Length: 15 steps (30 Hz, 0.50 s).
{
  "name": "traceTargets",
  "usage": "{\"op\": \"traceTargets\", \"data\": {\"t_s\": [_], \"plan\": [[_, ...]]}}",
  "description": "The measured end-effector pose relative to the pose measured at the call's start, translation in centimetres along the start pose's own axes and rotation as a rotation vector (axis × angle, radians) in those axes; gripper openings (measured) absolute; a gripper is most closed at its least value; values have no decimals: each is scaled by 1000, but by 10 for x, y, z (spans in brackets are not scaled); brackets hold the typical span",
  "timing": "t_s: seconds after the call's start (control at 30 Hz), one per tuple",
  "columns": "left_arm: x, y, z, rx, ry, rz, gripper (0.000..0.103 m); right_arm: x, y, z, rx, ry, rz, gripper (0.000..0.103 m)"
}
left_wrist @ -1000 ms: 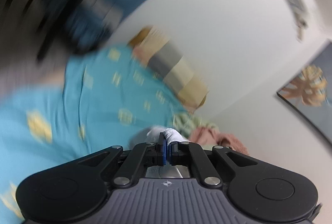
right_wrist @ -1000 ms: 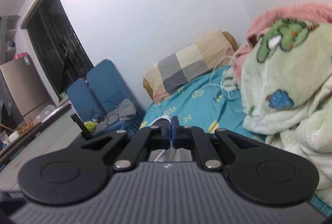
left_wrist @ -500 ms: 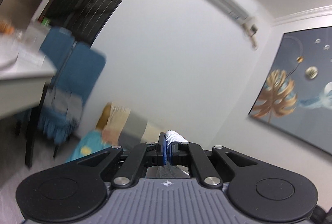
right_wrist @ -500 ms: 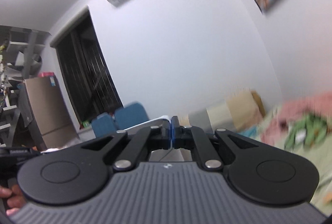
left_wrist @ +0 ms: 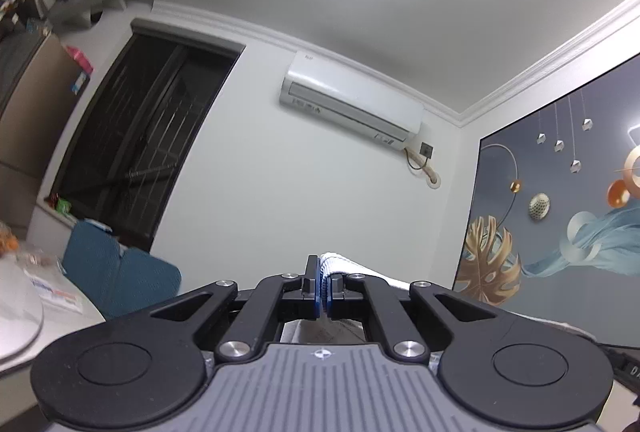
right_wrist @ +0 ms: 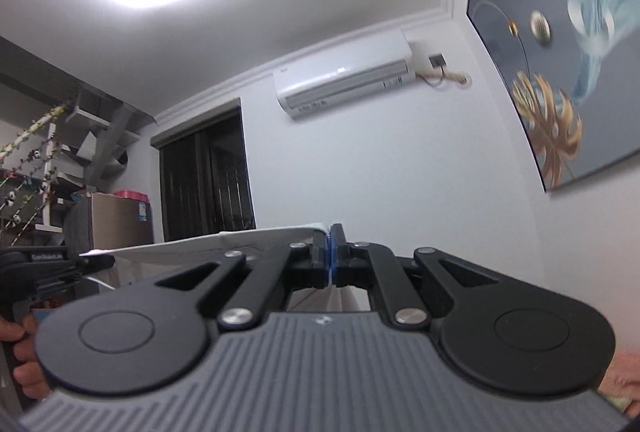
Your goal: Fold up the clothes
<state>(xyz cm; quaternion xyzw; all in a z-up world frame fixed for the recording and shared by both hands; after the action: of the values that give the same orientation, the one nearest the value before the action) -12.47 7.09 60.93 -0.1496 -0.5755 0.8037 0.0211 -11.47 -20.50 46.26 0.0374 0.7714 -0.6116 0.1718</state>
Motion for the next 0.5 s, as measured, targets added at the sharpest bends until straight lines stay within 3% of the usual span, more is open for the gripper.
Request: {"op": "traceTargets", "data": {"t_s": [0.1,0.17,0.33,0.5], "plan": [[3,-1,4,-11,-8,-17,3,3,-11,-6,11,5,-2,4],[-10,19,-3,-2,-12,-49,3,-5,-5,-3,1,11,-26,4],[-71,103,-40,6,-27,-140,3,-38,40,16,1,36,-94,4],[-160,198,-91,19,-67,-232,3,-99,116,56,-12,87,-186,4]]}}
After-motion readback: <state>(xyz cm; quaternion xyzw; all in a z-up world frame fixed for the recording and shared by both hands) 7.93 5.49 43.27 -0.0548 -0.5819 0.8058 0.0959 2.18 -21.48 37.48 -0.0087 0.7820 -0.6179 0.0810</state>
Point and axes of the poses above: each gripper's, at about its wrist camera, not at the fingertips, and x roughly against the way its jaws point, z to its right, y to its underside, the point moved 4 cm from there along -x, roughly the way its jaws point
